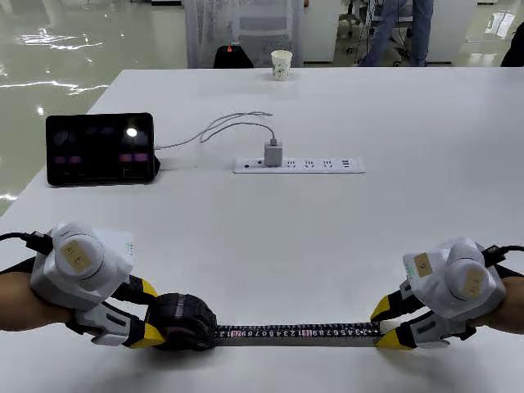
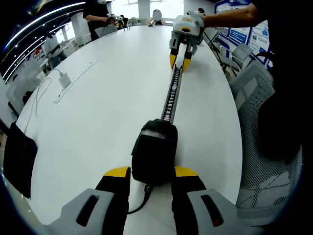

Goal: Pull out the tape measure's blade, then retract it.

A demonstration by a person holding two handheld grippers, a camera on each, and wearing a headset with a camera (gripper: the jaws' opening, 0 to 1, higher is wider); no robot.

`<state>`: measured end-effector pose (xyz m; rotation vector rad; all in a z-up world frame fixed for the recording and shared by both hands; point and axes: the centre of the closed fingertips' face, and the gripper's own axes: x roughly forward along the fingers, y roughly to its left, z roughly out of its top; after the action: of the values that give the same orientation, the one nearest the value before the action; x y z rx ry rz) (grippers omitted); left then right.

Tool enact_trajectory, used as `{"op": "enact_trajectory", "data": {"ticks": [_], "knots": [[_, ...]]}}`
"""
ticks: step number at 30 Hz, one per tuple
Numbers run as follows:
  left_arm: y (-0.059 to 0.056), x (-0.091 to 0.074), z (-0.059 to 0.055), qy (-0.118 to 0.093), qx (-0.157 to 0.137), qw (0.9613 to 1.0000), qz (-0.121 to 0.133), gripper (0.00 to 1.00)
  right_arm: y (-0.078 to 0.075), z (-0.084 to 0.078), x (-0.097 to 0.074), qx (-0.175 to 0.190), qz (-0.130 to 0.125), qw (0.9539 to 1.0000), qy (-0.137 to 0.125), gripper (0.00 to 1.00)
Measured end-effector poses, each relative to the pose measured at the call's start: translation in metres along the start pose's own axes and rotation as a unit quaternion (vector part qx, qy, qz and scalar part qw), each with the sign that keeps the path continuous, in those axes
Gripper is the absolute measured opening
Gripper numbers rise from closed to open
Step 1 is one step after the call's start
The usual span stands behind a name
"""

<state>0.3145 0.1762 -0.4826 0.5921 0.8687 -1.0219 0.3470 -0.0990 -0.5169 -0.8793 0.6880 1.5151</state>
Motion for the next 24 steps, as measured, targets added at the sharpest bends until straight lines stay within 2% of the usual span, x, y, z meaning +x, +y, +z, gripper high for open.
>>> {"op": "enact_trajectory", "data": {"ticks": [8,12,16,20,24], "knots": [[-0.005,-0.006,-0.005,0.0,-0.019,0.9998,0.01,0.37,0.003,0.004,-0.004,0.013,-0.01,0.9999,-0.001,0.29],[-0.011,-0.01,-0.004,-0.01,-0.039,0.999,0.02,0.41,0.007,0.003,-0.007,0.029,-0.016,0.9994,-0.002,0.36],[-0.016,-0.013,-0.003,-0.018,-0.06,0.9977,0.027,0.52,0.011,0.001,-0.01,0.037,-0.025,0.999,-0.003,0.42],[-0.02,-0.017,-0.001,-0.034,-0.083,0.9953,0.036,0.6,0.014,0.001,-0.014,0.055,-0.034,0.9979,-0.009,0.49],[-0.022,-0.024,0.003,-0.057,-0.11,0.9909,0.051,0.66,0.015,0.003,-0.018,0.077,-0.049,0.9956,-0.021,0.56]]}}
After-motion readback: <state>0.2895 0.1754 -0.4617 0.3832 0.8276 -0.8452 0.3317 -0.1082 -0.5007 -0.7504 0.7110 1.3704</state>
